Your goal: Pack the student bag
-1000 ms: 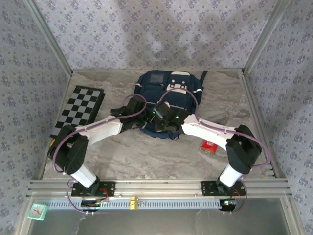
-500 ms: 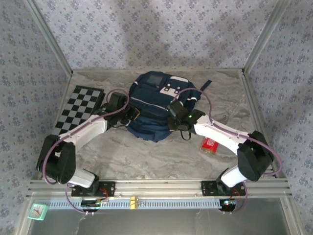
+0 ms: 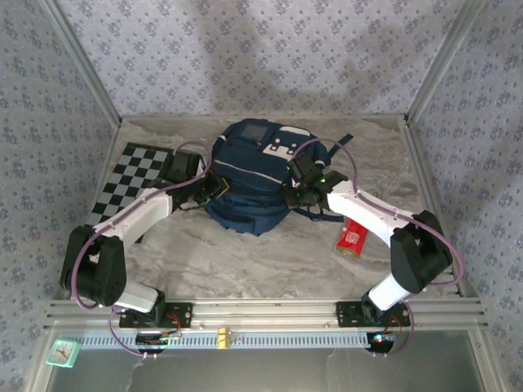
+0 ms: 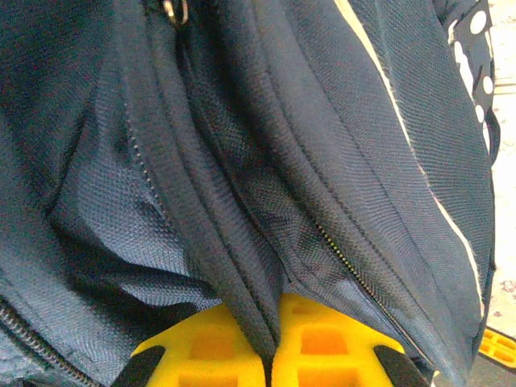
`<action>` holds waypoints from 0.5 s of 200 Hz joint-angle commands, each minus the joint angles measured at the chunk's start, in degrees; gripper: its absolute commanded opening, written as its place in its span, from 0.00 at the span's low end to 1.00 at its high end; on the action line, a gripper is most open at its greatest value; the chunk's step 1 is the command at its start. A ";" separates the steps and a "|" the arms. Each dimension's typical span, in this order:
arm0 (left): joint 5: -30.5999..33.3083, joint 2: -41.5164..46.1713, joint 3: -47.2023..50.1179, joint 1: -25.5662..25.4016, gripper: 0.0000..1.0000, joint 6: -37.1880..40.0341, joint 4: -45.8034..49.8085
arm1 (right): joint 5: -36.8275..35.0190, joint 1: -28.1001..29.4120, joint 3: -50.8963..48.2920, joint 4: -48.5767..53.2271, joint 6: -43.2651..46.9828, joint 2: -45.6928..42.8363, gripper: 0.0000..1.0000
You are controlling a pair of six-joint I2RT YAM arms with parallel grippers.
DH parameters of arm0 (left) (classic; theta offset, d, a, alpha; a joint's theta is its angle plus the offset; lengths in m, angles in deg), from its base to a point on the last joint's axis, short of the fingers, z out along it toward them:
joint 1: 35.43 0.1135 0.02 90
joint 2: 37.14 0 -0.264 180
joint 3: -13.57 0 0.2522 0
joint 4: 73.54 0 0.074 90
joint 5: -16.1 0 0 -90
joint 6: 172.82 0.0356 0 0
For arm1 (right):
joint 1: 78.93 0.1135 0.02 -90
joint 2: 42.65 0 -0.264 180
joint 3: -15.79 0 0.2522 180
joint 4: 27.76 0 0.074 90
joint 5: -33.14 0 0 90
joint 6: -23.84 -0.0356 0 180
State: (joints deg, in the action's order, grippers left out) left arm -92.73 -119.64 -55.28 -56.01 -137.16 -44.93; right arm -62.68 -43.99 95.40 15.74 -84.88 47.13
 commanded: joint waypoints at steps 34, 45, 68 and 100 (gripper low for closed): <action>5.47 -3.29 -8.54 9.39 0.00 10.03 8.76 | -6.36 1.89 -0.29 4.16 12.30 -0.80 0.00; 5.47 -4.63 -10.34 9.50 0.00 10.77 8.23 | -5.00 4.86 -1.75 1.35 12.91 -1.96 0.00; 2.75 -8.13 -13.33 10.21 0.10 11.37 7.26 | -3.49 8.43 -3.02 -2.24 10.85 -2.68 0.00; -2.82 -5.97 -10.51 10.40 0.50 7.05 4.41 | -3.79 9.17 -2.12 -3.36 6.81 -0.87 0.00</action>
State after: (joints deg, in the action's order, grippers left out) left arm -94.26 -128.01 -65.75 -46.55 -128.16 -36.80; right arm -63.18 -34.75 93.49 9.93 -75.26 46.91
